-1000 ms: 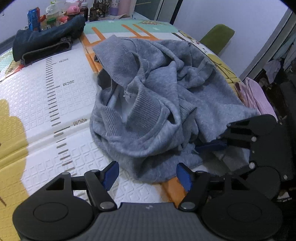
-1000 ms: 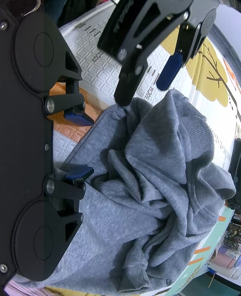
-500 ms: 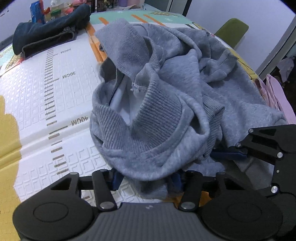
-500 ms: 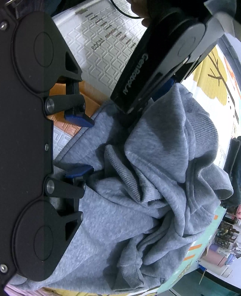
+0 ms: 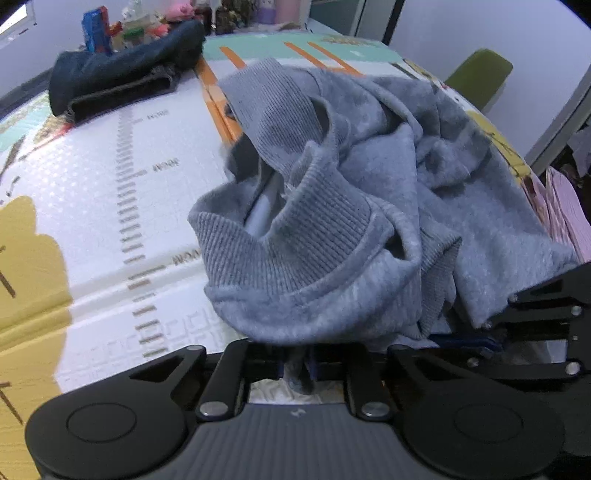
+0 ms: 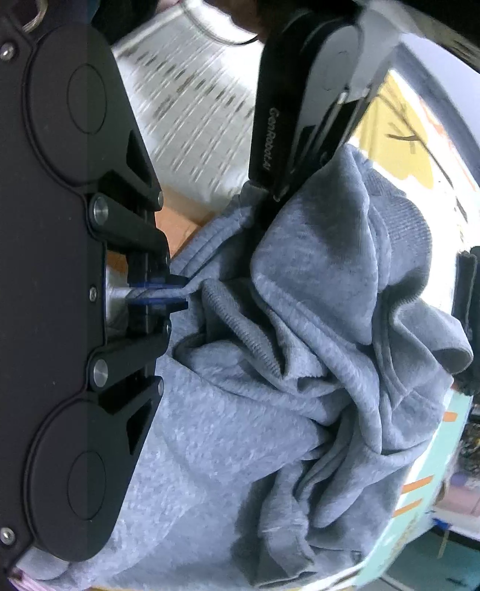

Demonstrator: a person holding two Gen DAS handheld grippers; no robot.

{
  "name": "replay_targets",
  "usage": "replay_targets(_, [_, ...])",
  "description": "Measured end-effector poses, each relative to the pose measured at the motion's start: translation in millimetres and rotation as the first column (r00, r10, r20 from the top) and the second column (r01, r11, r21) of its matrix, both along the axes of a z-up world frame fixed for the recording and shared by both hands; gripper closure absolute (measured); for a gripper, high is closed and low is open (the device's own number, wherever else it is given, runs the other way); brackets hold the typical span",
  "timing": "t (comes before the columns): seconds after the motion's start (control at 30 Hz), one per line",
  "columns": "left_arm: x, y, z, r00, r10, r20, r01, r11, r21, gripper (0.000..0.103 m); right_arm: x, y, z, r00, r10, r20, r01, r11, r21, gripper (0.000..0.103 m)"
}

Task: Fold clothes
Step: 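Grasp the sweatshirt fabric with the right gripper while the left gripper grasps the hood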

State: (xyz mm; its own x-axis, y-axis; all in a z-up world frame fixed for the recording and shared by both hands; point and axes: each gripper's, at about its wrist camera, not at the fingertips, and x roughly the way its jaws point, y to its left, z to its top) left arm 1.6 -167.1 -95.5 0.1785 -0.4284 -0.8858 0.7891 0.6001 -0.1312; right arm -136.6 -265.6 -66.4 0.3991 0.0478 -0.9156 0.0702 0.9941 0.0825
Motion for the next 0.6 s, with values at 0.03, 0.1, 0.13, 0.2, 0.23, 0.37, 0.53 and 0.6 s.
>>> replay_targets(0.03, [2.7, 1.7, 3.9, 1.000, 0.007, 0.006, -0.007, 1.000, -0.004, 0.090, 0.6, -2.6, 4.8, 1.000, -0.010, 0.006, 0.009, 1.000, 0.029, 0.099])
replay_targets(0.1, [7.3, 3.4, 12.7, 1.000, 0.022, 0.022, -0.022, 1.000, -0.018, 0.091, 2.1, -7.0, 13.3, 1.000, -0.022, 0.018, 0.020, 0.997, 0.080, 0.099])
replay_targets(0.13, [9.4, 4.0, 17.3, 0.999, 0.030, 0.030, -0.029, 0.999, -0.026, 0.091, 3.2, -8.6, 17.1, 0.999, -0.026, 0.024, 0.023, 0.994, 0.103, 0.100])
replay_targets(0.2, [13.6, 5.6, 26.6, 0.998, 0.046, 0.049, -0.044, 0.998, -0.042, 0.091, 5.4, -11.8, 24.8, 0.999, -0.036, 0.035, 0.030, 0.988, 0.150, 0.100])
replay_targets(0.23, [15.6, 7.2, 31.4, 0.997, 0.053, 0.058, -0.050, 0.997, -0.051, 0.091, 6.7, -13.6, 28.8, 0.998, -0.045, 0.039, 0.037, 0.983, 0.182, 0.100])
replay_targets(0.37, [25.1, 12.7, 52.0, 0.993, 0.082, 0.084, -0.074, 0.993, -0.097, 0.091, 11.6, -25.4, 45.7, 0.995, -0.076, 0.065, 0.054, 0.955, 0.292, 0.100])
replay_targets(0.53, [33.2, 14.1, 81.8, 0.985, 0.100, 0.138, -0.078, 0.985, -0.156, 0.091, 15.6, -41.0, 70.7, 0.988, -0.112, 0.107, 0.061, 0.917, 0.393, 0.100])
replay_targets(0.6, [38.3, 11.3, 94.1, 0.981, 0.108, 0.161, -0.079, 0.981, -0.178, 0.091, 18.8, -47.3, 82.2, 0.984, -0.123, 0.128, 0.058, 0.904, 0.423, 0.100])
